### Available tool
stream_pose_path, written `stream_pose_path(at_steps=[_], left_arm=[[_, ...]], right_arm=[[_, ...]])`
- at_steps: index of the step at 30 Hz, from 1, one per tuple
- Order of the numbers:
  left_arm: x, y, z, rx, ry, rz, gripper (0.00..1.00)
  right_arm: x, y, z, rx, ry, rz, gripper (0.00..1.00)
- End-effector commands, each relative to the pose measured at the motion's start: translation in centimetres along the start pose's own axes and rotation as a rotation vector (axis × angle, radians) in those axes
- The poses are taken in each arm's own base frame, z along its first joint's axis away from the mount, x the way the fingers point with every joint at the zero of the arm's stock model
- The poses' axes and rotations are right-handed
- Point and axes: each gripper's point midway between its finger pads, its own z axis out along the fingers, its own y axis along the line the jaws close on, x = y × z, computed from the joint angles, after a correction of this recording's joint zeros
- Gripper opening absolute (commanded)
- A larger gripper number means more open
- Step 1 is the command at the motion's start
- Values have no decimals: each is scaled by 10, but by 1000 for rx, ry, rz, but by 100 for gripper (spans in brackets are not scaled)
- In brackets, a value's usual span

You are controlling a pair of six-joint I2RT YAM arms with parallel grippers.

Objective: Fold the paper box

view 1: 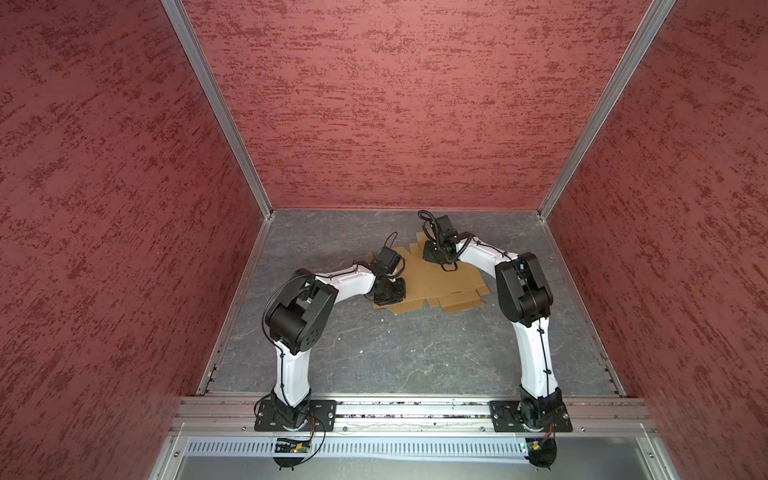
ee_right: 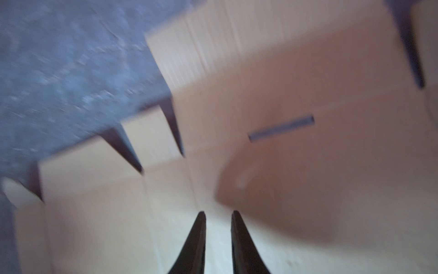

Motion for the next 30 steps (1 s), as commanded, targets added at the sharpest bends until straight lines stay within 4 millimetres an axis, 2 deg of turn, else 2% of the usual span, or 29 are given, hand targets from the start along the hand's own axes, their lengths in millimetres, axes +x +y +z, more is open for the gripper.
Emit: stream_pose_path(at_steps=[1,3,6,8,11,14,21,30], left_arm=[[-6,-30,-36,84,-52,14,0],[-18,-33,-60,84,-112,30,0],[-42,-21,-89,73,-188,39,0],[-57,-4,-95,52,-211,31,0],[-74,20,-88,9,-212,35,0],[-77,38,-72,-35,-202,16,0],[-60,49,-36,-115,-145,33,0],[-27,62,-19,-208,-100,3,0]], right_arm=[[-17,15,-25,-30,-28,-16,25],[-19,9,-43,6,-49,-5,27],[-9,-6,-71,53,-68,14,30],[3,-17,-85,80,-68,30,30],[23,-34,-93,117,-52,52,30],[35,-49,-87,153,-50,68,29],[41,-68,-52,174,-29,137,25],[51,-76,-15,173,39,142,25]])
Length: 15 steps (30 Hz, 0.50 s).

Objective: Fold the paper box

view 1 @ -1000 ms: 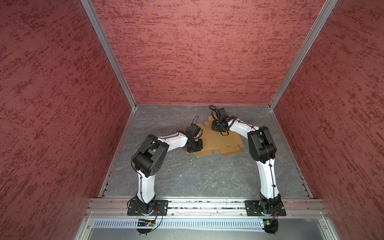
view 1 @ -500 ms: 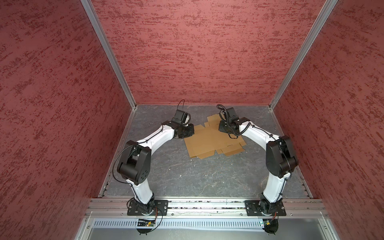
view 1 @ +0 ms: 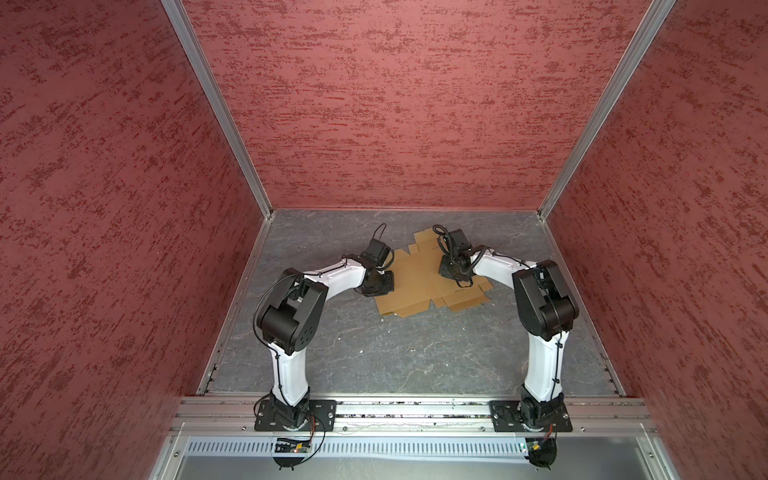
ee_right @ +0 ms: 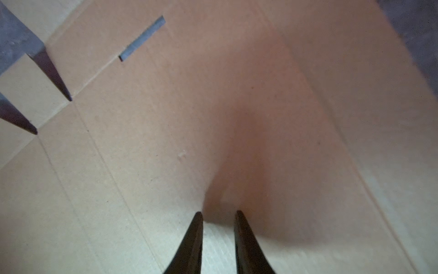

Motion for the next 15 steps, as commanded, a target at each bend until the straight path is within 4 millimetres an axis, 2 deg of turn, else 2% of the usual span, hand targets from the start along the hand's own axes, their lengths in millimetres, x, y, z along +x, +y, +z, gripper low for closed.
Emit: stream_pose_path(at_steps=[1,6,9,12,15], left_arm=[[14,9,4,-57,6,-20,0],[42,4,16,-61,47,-55,0],[55,-7,22,-49,69,-65,0],[65,-24,24,-23,83,-70,0],[72,-53,20,30,88,-53,0]], right_arm=[[-2,3,19,-10,13,17,25],[-1,22,37,-77,57,-35,24],[-4,33,43,-92,70,-88,24],[-9,47,46,-127,74,-131,24],[-13,69,46,-188,81,-186,25]])
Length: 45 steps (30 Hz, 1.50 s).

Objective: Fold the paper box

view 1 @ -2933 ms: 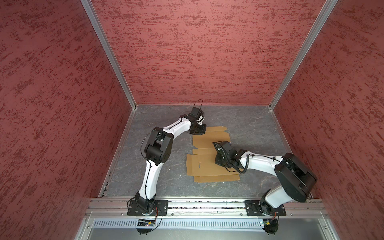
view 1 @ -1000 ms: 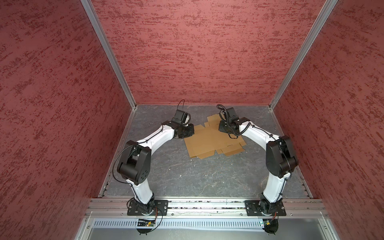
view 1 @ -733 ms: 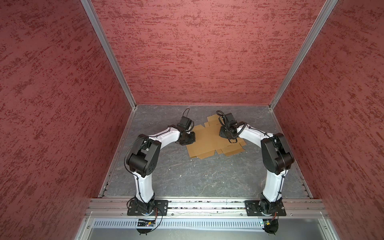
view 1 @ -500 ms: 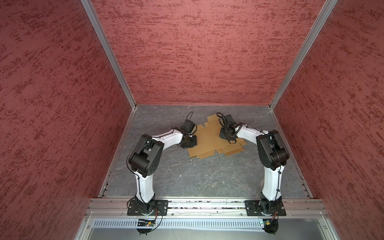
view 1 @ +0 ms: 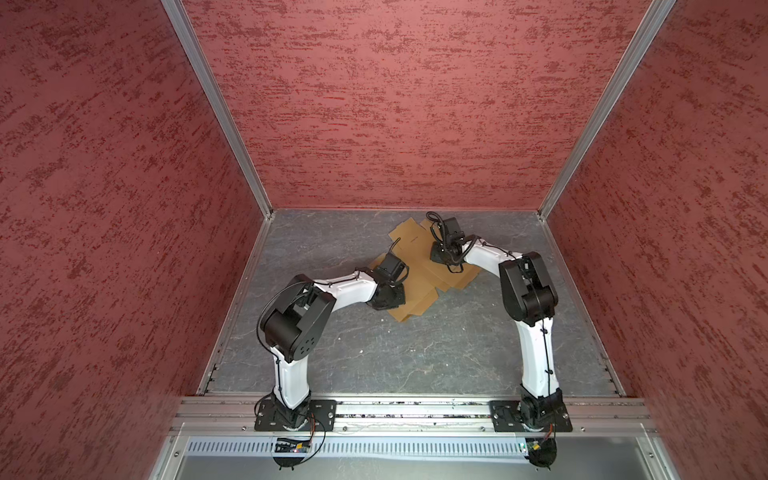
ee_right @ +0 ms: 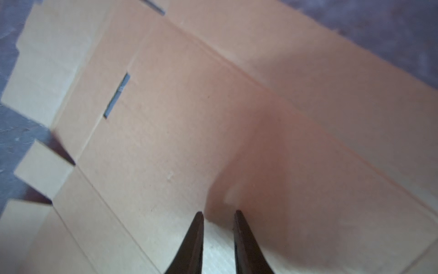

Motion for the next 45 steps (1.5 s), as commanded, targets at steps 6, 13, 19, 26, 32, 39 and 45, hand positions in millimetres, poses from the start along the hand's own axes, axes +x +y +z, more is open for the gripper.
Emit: stream_pose_path(at_steps=[6,13,19,26,32,39,45], left_arm=[[32,-76,-5,149,67,32,0],[6,-65,-55,184,-39,2,9],[-27,-20,-83,138,-126,-43,14],[-43,3,-69,57,-129,10,0],[-28,15,-43,8,-92,23,0],[-12,30,-25,-66,-74,27,0],[2,34,-14,-82,-50,2,0]], right_arm=[[42,65,18,-150,191,-205,26],[29,55,-22,-105,65,-169,30],[32,47,-49,-97,34,-116,37],[42,35,-61,-71,25,-75,37],[40,40,-50,-90,28,-69,22],[38,49,-29,-123,45,-53,19],[45,49,-12,-125,79,-52,18]])
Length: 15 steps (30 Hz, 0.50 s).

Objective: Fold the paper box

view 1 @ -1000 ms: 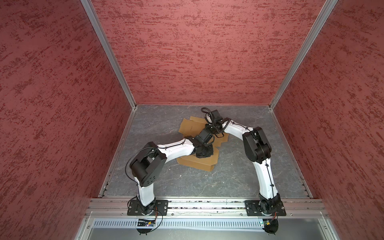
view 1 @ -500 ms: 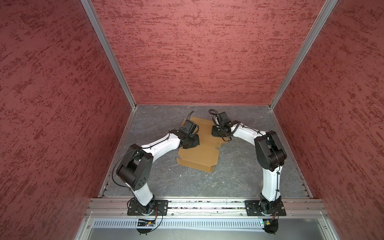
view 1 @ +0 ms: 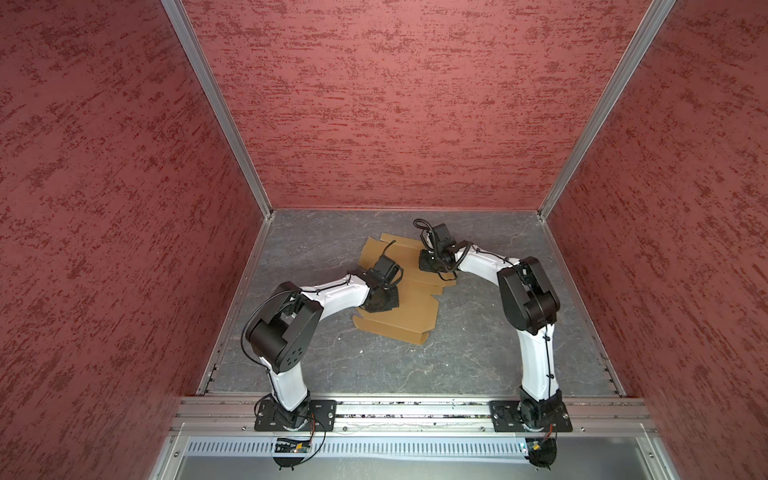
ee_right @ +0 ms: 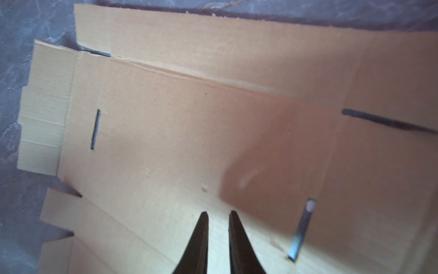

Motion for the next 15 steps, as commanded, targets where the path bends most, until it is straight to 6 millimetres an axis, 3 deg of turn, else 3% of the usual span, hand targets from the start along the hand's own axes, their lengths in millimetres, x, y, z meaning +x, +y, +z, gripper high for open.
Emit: stream_pose_path(at_steps=[1,9,12,15], left_arm=[[5,2,9,-18,-2,-15,0],[29,-20,22,17,44,-35,0],[34,-24,25,26,56,-43,0],[27,-22,18,20,40,-51,0]], right_arm=[[-5,5,8,-22,0,13,18],[2,12,30,-39,58,1,20],[0,14,29,-43,53,-2,21],[-6,17,21,-41,35,-7,22]])
